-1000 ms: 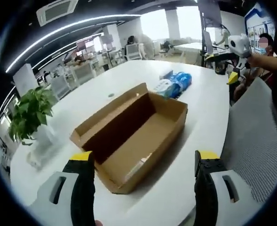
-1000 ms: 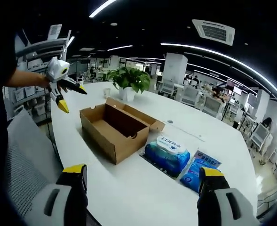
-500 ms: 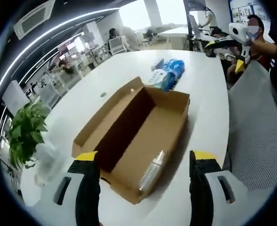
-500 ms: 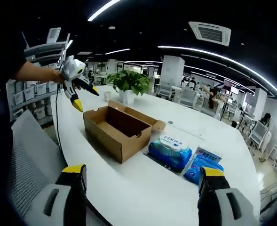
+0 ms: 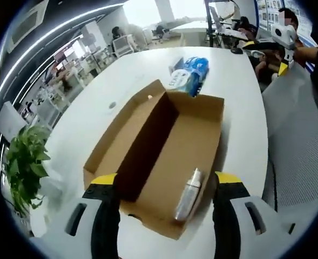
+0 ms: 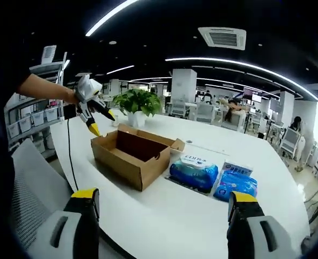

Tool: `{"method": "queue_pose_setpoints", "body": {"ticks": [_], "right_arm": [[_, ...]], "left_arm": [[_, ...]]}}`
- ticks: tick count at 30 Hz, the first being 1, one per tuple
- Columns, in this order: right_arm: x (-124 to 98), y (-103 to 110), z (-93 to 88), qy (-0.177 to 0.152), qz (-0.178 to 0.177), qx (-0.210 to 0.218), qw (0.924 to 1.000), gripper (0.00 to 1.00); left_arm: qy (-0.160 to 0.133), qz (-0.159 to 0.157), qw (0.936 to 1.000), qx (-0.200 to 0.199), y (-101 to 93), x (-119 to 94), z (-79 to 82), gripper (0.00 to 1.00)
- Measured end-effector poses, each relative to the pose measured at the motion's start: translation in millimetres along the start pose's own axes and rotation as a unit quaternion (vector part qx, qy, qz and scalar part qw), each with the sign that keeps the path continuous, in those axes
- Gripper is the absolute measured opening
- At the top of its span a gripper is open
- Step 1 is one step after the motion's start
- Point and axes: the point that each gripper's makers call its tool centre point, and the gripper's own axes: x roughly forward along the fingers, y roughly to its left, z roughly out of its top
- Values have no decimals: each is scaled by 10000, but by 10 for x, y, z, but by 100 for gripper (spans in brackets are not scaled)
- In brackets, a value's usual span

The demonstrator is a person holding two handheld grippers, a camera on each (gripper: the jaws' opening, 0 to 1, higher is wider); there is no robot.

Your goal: Operate the shoe box by opening the lid, removing the specified soft item, and placing it in the target area until the item is outside and the box remains undamaged.

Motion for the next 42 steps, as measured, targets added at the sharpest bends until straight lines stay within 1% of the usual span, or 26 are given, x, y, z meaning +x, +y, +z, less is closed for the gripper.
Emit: {"method": "queue_pose_setpoints", "body": {"ticks": [1, 2, 4, 5, 6, 9, 11, 15, 17, 18, 22, 24, 26, 28, 31, 34, 36, 39, 42], "right_arm": [[-7, -30, 18, -48, -81, 14, 10000, 99], [-13, -43, 35, -95, -116, 42, 9999, 99], [-19, -60, 52, -149, -158, 80, 9997, 99], [-22, -61, 57, -158, -169, 95, 9997, 99], [-23, -57, 58, -159, -165, 118, 9997, 99], [-13, -46, 30, -90, -158, 115, 9998, 99], [-7, -43, 19, -71, -158, 102, 9998, 99], [2, -48, -4, -41, -182, 89, 9998, 99], [7, -54, -12, -24, -206, 107, 9997, 98], [9, -55, -25, 6, -197, 150, 9997, 97], [22, -17, -49, 84, -114, 97, 9999, 97], [32, 5, -56, 121, -88, 22, 9999, 97], [31, -3, -64, 146, -106, 40, 9998, 96], [26, -27, -62, 127, -134, 128, 9997, 96], [19, -44, -68, 130, -180, 171, 9996, 95], [17, -58, -81, 145, -219, 181, 9995, 95], [19, -61, -87, 148, -220, 215, 9994, 95], [20, -49, -101, 194, -208, 186, 9994, 94], [23, -44, -115, 225, -201, 153, 9994, 94]], "left_arm": [[92, -49, 9999, 97, -2, 18, -26, 66], [218, -86, 9995, 206, 6, 54, -65, 66], [372, -165, 9985, 373, 12, 118, -115, 66], [451, -213, 9980, 394, 7, 141, -141, 66], [528, -265, 9974, 419, 2, 164, -165, 66], [781, -374, 9940, 663, 6, 256, -248, 66], [901, -429, 9919, 784, 1, 299, -288, 65], [1201, -588, 9852, 1071, -15, 395, -385, 65], [1403, -680, 9789, 1320, -2, 425, -439, 65], [1449, -737, 9765, 1418, -3, 439, -450, 65], [1666, -939, 9687, 1580, -10, 510, -496, 65], [1697, -992, 9664, 1655, -11, 537, -496, 65], [1755, -1198, 9636, 1621, -46, 565, -517, 64], [1833, -1309, 9603, 1644, -57, 582, -551, 62], [1874, -1363, 9583, 1672, -57, 605, -574, 60], [1895, -1533, 9548, 1703, -94, 614, -597, 56], [1899, -1584, 9537, 1709, -108, 621, -605, 54], [1941, -1781, 9489, 1735, -154, 636, -649, 51], [1973, -1848, 9476, 1699, -167, 665, -683, 50]]}}
